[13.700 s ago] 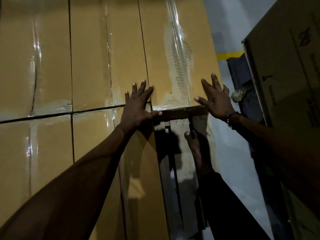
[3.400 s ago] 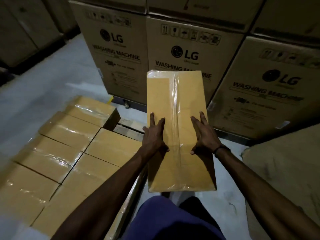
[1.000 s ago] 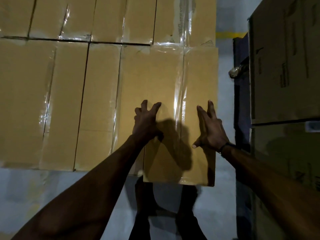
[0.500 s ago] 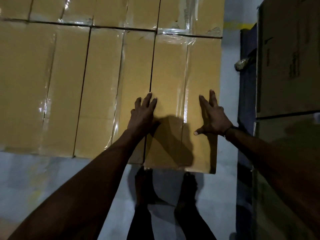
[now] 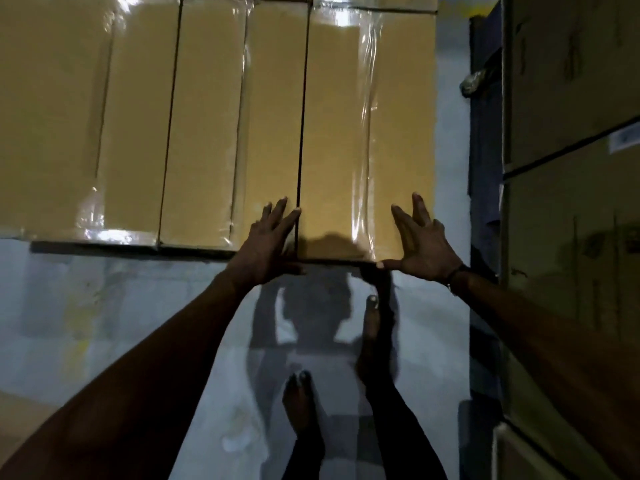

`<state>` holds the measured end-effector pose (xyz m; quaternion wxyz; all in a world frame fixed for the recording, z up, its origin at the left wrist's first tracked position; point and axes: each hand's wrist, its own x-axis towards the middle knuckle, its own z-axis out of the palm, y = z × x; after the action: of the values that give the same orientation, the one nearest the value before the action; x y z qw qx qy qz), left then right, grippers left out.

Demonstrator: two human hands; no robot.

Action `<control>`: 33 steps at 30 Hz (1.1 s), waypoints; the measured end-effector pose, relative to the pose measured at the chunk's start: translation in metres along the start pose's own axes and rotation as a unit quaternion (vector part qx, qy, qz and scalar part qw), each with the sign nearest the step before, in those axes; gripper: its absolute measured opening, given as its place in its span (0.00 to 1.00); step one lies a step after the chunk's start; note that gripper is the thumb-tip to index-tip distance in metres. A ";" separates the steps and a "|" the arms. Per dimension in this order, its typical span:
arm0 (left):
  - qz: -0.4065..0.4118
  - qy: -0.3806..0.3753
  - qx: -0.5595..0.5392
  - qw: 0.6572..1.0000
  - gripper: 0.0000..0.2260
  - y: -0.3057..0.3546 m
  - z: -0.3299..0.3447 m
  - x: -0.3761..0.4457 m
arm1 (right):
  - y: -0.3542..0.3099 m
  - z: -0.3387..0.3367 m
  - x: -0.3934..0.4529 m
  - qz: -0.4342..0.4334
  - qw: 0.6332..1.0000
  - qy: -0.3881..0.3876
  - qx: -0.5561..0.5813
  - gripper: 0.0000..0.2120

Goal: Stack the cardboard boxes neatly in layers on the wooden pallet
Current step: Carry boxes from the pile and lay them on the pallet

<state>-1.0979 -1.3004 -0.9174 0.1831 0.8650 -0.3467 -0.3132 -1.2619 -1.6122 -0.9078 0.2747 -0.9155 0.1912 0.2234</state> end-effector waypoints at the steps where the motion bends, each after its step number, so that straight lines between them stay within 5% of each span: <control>1: 0.003 0.004 0.003 1.000 0.57 -0.001 0.006 -0.003 | 0.001 0.010 -0.006 -0.002 1.000 0.011 0.005 0.66; 9: 0.003 0.066 0.039 0.997 0.45 -0.002 0.028 0.000 | 0.008 0.041 -0.008 -0.003 0.993 0.109 0.050 0.58; 18: -0.007 0.076 0.141 0.987 0.48 -0.005 0.034 0.011 | 0.006 0.039 -0.009 -0.025 0.989 0.122 0.076 0.55; 33: -0.084 0.060 0.087 0.991 0.41 0.059 -0.010 -0.035 | -0.051 -0.012 -0.041 0.000 0.996 0.090 0.012 0.49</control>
<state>-1.1391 -1.3153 -0.8641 0.1006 0.9210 -0.2866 -0.2440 -1.2683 -1.5702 -0.8568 0.2672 -0.9287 0.2173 0.1378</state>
